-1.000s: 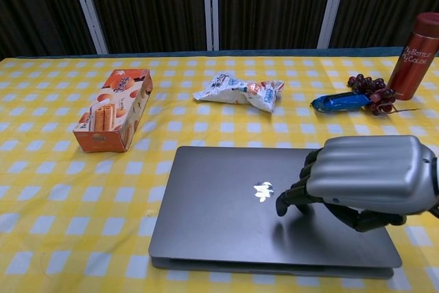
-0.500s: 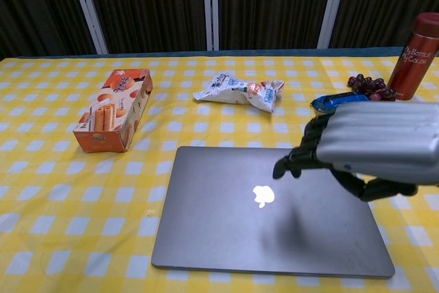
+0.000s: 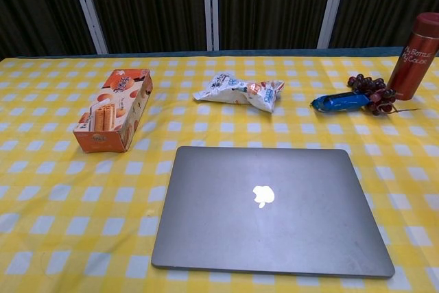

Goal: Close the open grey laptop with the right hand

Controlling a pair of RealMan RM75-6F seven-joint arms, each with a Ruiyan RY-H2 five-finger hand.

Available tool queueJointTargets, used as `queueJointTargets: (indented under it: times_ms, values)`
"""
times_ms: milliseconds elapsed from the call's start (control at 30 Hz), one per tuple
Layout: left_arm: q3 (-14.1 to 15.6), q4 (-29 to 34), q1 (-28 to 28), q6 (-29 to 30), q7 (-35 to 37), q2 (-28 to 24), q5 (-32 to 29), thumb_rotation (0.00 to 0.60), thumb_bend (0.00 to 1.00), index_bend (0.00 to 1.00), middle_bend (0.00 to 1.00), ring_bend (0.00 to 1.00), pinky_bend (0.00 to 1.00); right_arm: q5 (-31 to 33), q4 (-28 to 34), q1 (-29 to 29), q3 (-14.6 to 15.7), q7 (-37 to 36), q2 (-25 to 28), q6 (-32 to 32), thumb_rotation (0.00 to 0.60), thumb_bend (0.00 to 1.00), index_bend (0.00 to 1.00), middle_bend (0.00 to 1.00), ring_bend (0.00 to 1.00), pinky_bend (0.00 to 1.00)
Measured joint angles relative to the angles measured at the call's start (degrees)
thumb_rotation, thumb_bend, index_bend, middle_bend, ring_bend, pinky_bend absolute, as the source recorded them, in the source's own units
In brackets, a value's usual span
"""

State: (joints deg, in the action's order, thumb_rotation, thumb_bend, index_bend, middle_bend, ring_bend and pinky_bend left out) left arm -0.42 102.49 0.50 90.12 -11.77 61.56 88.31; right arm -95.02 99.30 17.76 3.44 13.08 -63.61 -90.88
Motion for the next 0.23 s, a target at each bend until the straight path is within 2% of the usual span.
queueJointTargets:
  times_ms: [233]
  values:
    - [0.6,-0.1,-0.5,0.6,0.3,0.0,1.2,0.600,0.00,0.00,0.00,0.00,0.00,0.9,-9.2,-5.1,0.2,-3.6,-3.5,-4.2,0.600,0.00,0.00,0.00,0.00,0.00]
